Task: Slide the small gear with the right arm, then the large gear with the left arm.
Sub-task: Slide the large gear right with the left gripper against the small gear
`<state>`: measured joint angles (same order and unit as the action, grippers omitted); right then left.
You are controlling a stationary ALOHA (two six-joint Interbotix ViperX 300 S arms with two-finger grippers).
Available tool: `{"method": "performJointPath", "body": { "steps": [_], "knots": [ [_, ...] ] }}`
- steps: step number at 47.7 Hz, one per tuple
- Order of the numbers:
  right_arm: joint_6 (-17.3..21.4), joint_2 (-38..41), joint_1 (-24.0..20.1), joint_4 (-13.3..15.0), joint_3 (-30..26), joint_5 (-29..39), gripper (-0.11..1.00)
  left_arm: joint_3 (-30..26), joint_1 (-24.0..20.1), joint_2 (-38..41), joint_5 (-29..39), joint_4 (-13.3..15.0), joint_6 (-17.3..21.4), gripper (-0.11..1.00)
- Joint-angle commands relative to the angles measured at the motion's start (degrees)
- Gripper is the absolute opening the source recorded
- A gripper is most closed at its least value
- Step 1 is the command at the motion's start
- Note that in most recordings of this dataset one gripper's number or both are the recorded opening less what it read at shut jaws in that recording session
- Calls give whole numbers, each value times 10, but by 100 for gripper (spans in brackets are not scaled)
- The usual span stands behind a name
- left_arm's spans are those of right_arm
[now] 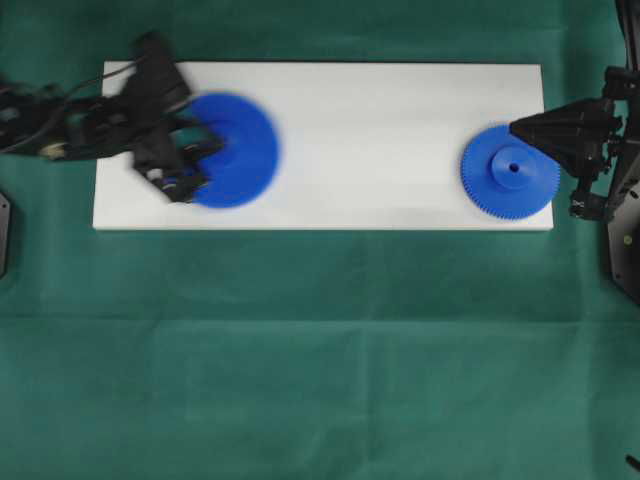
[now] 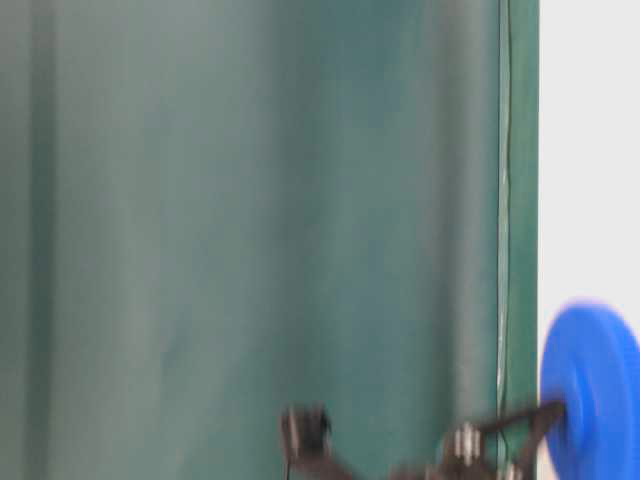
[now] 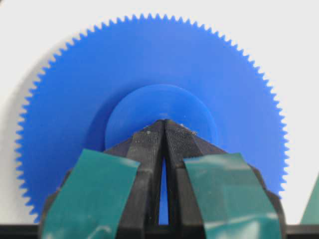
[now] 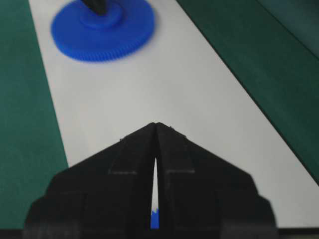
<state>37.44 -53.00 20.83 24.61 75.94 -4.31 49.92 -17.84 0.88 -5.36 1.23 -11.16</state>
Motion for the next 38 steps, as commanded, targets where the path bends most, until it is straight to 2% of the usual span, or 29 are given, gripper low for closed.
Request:
{"method": "performJointPath", "body": {
  "steps": [1, 8, 17, 26, 38],
  "knots": [
    [1, -2, 0, 0, -4, -5, 50, -78, 14, 67, 8, -1, -1, 0],
    [1, -14, 0, 0, 4, -9, 50, -187, 29, 150, 31, -1, 0, 0],
    [1, -39, 0, 0, 18, -15, 50, -329, 49, 221, 69, -1, 1, 0],
    [1, -67, 0, 0, 31, -15, 50, -428, 63, 265, 129, -2, 2, 0],
    [0, -80, 0, 1, 37, -12, 50, -526, 83, 323, 159, -2, 2, 0]
  ]
}}
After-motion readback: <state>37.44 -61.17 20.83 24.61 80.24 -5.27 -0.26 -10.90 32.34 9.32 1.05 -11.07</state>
